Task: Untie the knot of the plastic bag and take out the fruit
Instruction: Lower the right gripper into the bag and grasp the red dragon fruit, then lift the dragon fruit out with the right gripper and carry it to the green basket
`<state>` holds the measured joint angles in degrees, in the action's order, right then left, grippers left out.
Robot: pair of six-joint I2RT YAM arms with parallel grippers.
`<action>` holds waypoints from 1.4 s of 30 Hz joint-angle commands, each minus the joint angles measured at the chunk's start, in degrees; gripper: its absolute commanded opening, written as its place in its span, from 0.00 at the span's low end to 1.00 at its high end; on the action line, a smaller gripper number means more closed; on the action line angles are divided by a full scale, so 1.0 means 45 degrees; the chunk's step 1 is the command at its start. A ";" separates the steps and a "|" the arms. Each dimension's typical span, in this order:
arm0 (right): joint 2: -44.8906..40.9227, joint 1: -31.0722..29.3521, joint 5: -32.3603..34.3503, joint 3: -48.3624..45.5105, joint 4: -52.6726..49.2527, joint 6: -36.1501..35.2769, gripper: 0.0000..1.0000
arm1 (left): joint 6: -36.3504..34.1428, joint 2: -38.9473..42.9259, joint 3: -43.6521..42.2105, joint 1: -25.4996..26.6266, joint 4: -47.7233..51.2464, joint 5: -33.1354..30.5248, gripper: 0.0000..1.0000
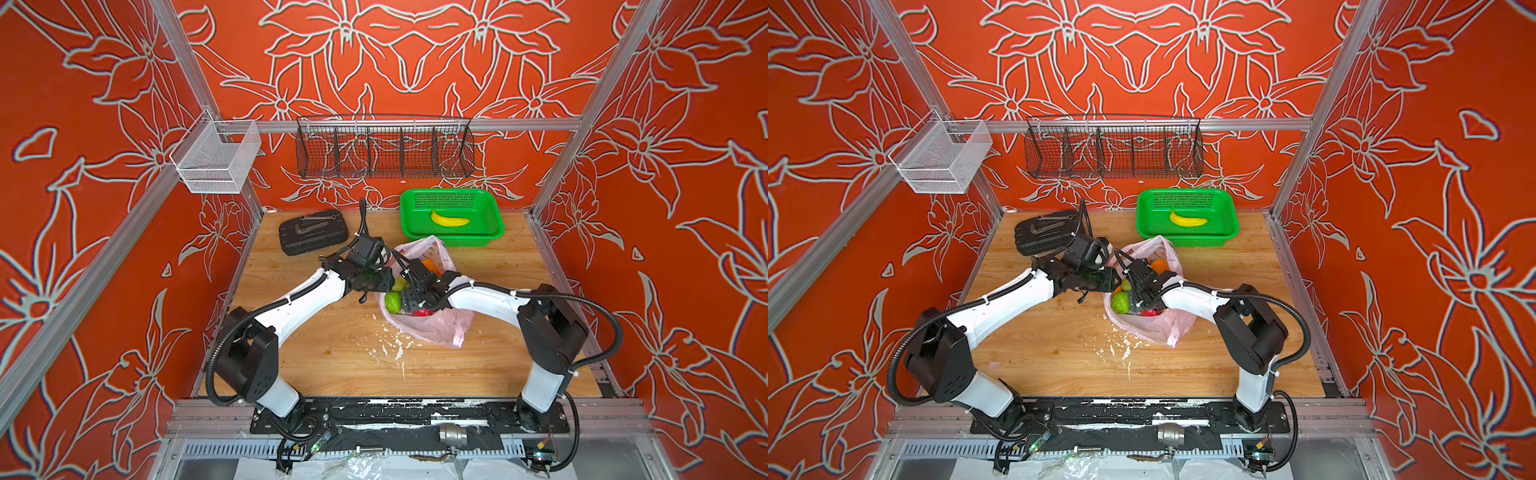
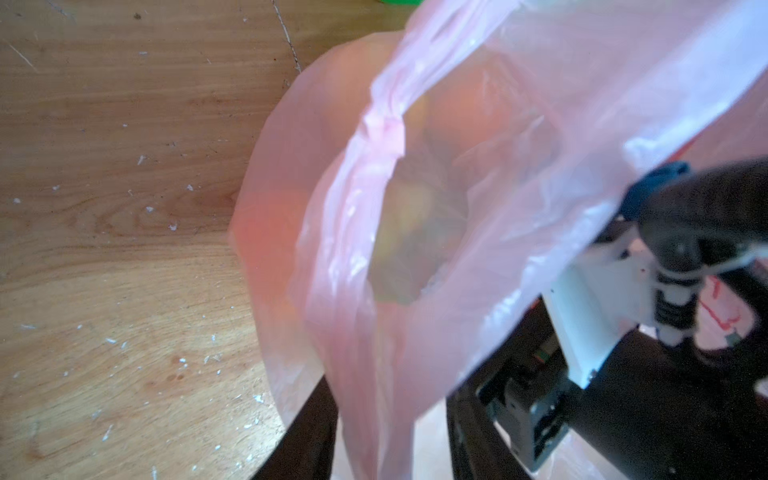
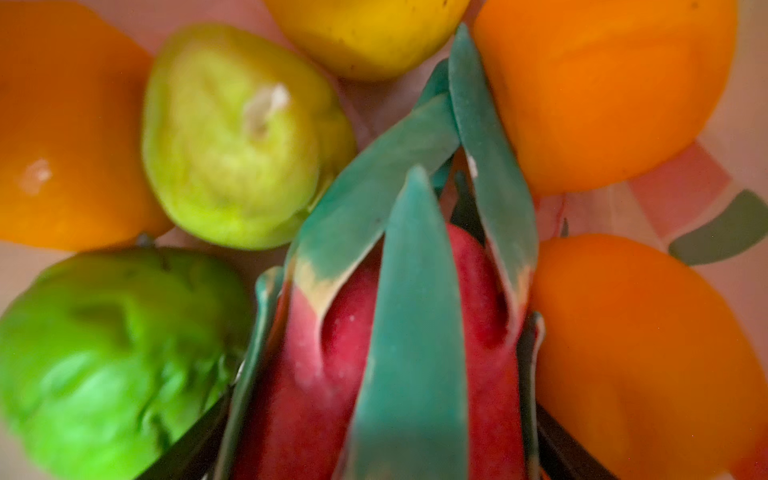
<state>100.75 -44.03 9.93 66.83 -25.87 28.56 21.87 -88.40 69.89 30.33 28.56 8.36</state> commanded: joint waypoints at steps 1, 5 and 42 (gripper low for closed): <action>-0.1516 -0.0080 -0.0616 -0.0455 0.0823 -0.0309 0.55 | 0.0063 0.0603 -0.0023 -0.0050 0.0134 -0.0179 0.58; -0.2508 -0.0176 -0.0606 -0.0882 0.1013 -0.0252 0.55 | 0.0131 0.0919 -0.0041 -0.0055 0.0034 0.0030 0.75; -0.9409 0.1739 0.1140 -0.2924 0.6125 -0.0176 0.49 | -0.1132 0.5825 -0.1449 -0.0011 -0.3084 0.4118 0.97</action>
<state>59.44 -40.64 10.13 51.46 -3.38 23.03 18.39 -63.26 64.25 30.33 16.67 23.97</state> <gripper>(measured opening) 0.845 0.973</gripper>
